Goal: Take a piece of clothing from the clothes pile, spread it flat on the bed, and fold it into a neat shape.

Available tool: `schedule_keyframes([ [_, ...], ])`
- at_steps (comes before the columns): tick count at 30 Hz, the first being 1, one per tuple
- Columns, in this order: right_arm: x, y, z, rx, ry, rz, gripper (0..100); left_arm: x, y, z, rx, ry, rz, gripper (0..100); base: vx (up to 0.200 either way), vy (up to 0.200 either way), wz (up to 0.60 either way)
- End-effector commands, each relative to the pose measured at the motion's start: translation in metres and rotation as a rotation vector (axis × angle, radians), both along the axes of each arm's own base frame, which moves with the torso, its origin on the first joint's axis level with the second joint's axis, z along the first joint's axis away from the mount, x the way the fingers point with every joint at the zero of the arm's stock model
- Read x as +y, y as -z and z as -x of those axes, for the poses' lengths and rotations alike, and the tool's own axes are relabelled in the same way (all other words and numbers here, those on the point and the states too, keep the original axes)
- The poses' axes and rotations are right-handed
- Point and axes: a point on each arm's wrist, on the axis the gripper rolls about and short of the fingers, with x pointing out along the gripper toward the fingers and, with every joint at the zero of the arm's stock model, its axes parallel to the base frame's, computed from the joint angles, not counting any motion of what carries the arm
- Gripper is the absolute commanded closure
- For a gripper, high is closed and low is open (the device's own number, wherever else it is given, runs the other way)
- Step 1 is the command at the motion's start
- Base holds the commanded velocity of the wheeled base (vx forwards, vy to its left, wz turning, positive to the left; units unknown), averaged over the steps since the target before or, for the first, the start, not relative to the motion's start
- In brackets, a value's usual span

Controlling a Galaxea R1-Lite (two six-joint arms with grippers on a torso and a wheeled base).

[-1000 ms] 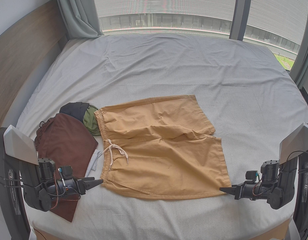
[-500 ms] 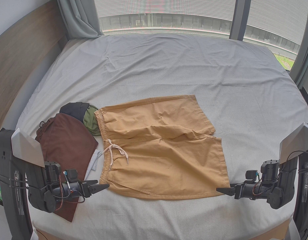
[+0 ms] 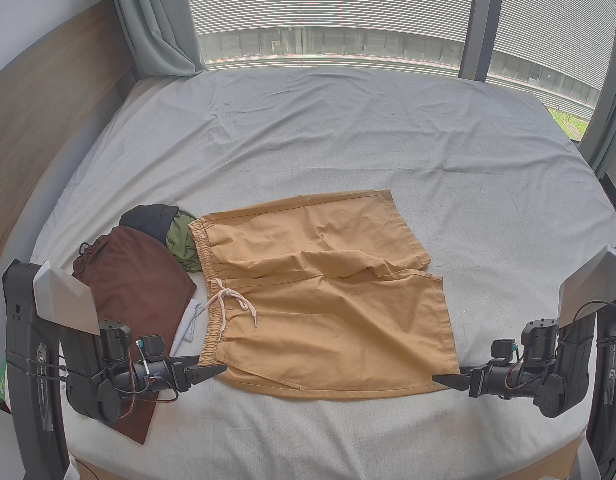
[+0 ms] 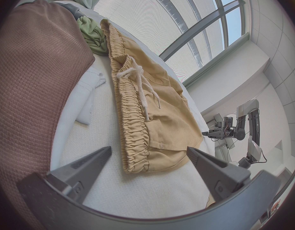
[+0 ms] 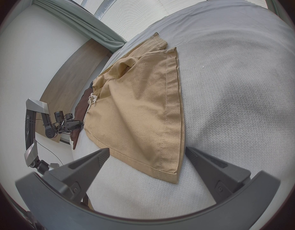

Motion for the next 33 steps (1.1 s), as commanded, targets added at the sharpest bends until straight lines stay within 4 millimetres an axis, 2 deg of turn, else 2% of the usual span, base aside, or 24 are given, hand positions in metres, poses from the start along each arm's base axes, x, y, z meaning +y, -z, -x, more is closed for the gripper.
schedule_keyframes([
  [1,-0.0002,0.0004,-0.0008,-0.002,0.0,-0.001,0,-0.0021,0.0056,-0.0009,0.011,0.007,0.0,100,0.0,0.0,0.0],
  [16,0.0014,0.0043,-0.0044,-0.002,-0.028,-0.021,0,-0.0021,0.0103,-0.0012,0.016,0.01,-0.004,100,0.0,0.0,0.0],
  [27,0.0031,0.0084,0.0011,0.031,-0.034,-0.02,0,-0.0007,0.0103,-0.0012,0.015,0.005,-0.005,100,0.0,0.0,0.0],
  [28,0.0027,0.009,0.0001,0.029,-0.033,-0.02,100,-0.0007,0.0103,-0.0012,0.016,0.005,-0.004,100,0.0,0.0,0.0],
  [33,0.0015,0.0092,-0.0052,0.012,-0.026,-0.022,100,-0.0002,0.0098,-0.0017,0.012,0.004,-0.005,100,0.0,0.0,0.0],
])
